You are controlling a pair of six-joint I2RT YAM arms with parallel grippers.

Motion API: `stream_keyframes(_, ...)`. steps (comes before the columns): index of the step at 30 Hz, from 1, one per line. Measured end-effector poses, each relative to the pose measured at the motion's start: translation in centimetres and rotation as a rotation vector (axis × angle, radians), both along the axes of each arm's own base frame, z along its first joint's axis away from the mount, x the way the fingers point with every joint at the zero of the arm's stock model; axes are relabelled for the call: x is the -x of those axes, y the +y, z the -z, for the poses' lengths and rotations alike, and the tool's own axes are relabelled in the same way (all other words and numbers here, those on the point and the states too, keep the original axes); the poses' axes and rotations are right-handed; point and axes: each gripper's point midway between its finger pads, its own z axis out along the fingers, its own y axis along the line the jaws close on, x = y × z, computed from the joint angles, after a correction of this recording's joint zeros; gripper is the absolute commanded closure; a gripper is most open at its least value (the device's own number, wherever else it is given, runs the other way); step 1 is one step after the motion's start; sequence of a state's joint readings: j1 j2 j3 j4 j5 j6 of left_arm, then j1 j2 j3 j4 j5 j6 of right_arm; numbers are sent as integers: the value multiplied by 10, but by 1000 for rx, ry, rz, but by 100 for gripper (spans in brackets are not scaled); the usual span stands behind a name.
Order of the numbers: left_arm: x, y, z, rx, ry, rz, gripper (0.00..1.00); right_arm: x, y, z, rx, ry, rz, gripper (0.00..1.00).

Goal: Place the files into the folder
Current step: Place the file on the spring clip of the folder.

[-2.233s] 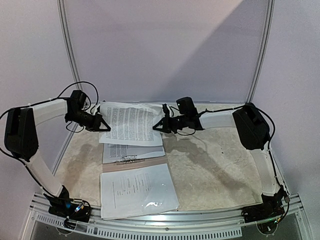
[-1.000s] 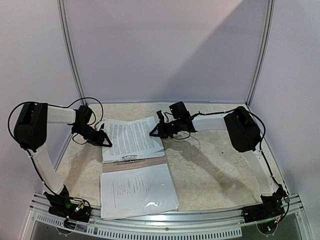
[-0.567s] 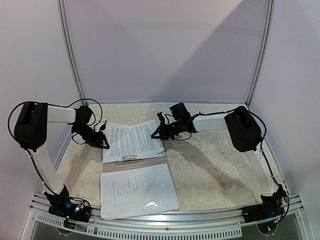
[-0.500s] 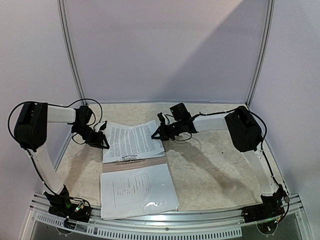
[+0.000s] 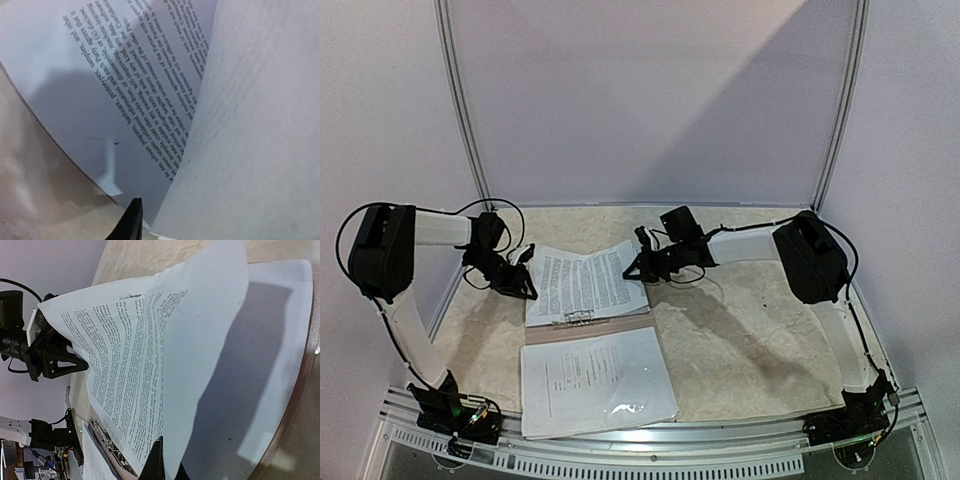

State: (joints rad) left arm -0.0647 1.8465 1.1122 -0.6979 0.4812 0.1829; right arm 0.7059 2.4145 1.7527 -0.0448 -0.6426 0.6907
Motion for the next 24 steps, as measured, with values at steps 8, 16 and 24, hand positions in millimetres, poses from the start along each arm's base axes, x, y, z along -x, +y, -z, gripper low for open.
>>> stream_keyframes(8,1,1,0,-4,4,0,75,4,3,0,-1,2,-8,98)
stream_keyframes(16,3,3,2,-18,11,7,71,7,4,2,11,4,-13,88)
stream_keyframes(24,5,4,0,-28,6,16,55,7,-8,2,74,1,-3,64)
